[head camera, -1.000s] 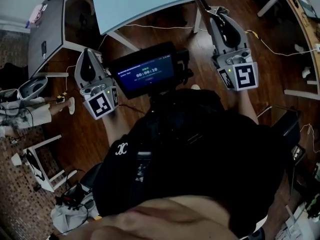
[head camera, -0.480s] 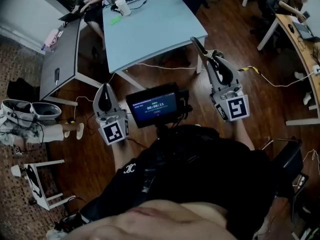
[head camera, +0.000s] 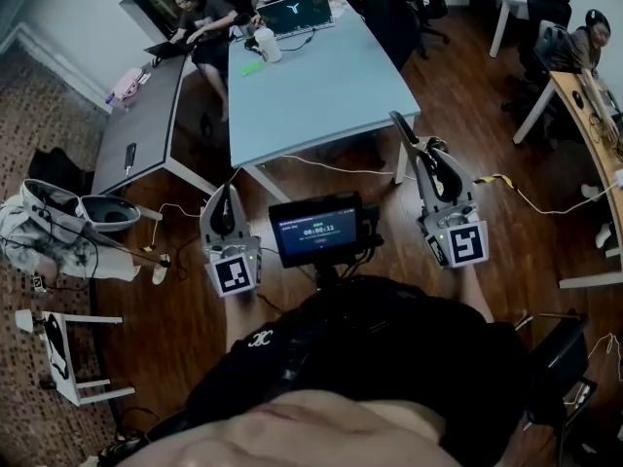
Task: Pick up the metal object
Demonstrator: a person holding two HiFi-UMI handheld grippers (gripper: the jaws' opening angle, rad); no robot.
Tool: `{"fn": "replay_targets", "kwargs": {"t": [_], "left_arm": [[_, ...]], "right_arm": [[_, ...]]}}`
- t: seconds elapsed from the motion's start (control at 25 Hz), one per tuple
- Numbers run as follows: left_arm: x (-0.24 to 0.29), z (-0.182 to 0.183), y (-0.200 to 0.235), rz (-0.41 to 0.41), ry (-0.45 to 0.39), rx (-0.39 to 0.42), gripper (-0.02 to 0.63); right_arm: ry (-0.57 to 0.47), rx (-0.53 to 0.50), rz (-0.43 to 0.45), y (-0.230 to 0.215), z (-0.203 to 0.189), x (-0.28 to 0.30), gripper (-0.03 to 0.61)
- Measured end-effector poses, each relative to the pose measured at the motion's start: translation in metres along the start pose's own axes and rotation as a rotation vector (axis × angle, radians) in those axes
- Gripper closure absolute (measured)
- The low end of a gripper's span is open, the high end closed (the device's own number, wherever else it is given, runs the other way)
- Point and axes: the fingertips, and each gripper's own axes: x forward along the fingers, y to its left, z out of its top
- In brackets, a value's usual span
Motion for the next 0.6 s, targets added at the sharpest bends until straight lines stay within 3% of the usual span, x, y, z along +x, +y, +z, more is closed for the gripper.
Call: {"fn": "replay_targets", "kwargs": {"t": [0.6], "left_arm": [[0.0013,0.0043,-0.0036,-0.005,0.037,-0.012,0.604]], "right_arm": [[0.000,0.017,0.018,0.0001,-0.0022,0.0027,0.520]]}}
